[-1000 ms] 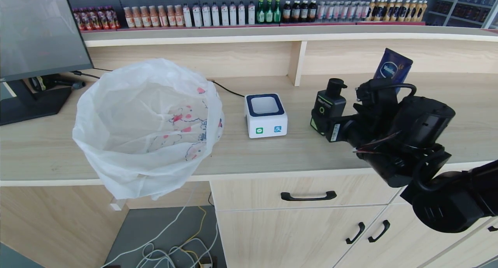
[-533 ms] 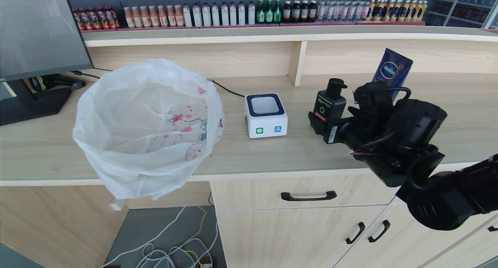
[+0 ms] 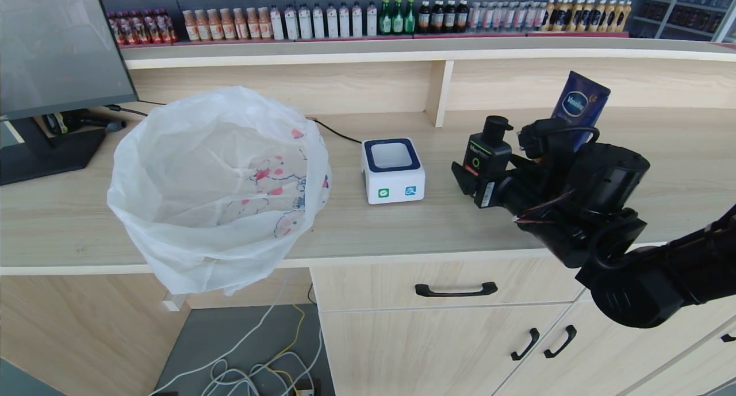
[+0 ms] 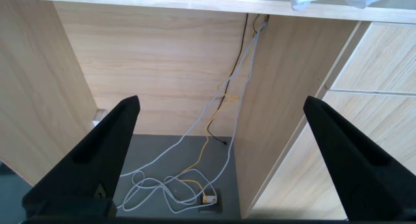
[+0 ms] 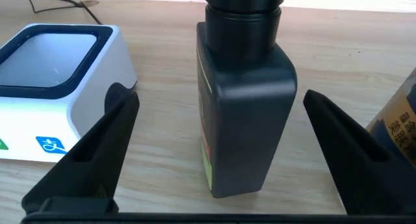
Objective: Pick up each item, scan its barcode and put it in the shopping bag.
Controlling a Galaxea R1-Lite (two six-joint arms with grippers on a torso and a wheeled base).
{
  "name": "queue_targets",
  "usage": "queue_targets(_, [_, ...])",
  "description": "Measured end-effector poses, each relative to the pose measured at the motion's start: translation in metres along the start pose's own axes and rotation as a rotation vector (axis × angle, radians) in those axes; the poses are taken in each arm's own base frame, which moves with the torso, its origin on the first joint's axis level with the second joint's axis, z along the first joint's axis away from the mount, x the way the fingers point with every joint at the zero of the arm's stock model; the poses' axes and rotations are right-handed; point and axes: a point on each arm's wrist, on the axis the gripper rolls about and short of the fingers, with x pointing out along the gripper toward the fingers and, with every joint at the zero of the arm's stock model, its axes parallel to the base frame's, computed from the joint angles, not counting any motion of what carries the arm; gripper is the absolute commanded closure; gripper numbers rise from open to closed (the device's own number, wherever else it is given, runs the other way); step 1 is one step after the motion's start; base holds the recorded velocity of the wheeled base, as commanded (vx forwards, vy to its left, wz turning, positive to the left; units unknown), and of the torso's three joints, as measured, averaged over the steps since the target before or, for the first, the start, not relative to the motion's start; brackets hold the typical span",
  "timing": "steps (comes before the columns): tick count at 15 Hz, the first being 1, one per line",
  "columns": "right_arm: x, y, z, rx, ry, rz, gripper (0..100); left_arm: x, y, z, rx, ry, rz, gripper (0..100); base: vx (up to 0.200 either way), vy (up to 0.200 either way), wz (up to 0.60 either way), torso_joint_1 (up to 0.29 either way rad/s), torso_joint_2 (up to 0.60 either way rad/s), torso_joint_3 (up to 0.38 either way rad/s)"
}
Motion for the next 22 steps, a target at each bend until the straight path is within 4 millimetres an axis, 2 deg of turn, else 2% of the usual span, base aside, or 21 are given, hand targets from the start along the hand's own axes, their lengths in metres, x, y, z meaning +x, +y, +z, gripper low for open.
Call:
queue_targets(9, [0.021,-0.003,-0.003,0.005,-0.039,0.043,0,0.000,0.000,0.000,0.000,0.000,0.000,0,0.000,0.000,0.00,0.000,0.00,0.000])
queue_targets(16, [0.027,-0.001,-0.012,0.011,-0.034,0.041,0,0.000,0.000,0.000,0.000,0.000,0.000,0,0.000,0.000,0.00,0.000,0.00,0.000])
queue_targets(17, [0.028,-0.001,-0.012,0.010,-0.035,0.040,100,0.000,0.000,0.000,0.000,0.000,0.000,0,0.000,0.000,0.00,0.000,0.00,0.000])
queue_targets(22, [0.028,-0.003,-0.014,0.015,-0.029,0.034,100,0.000,0.000,0.000,0.000,0.000,0.000,0,0.000,0.000,0.00,0.000,0.00,0.000])
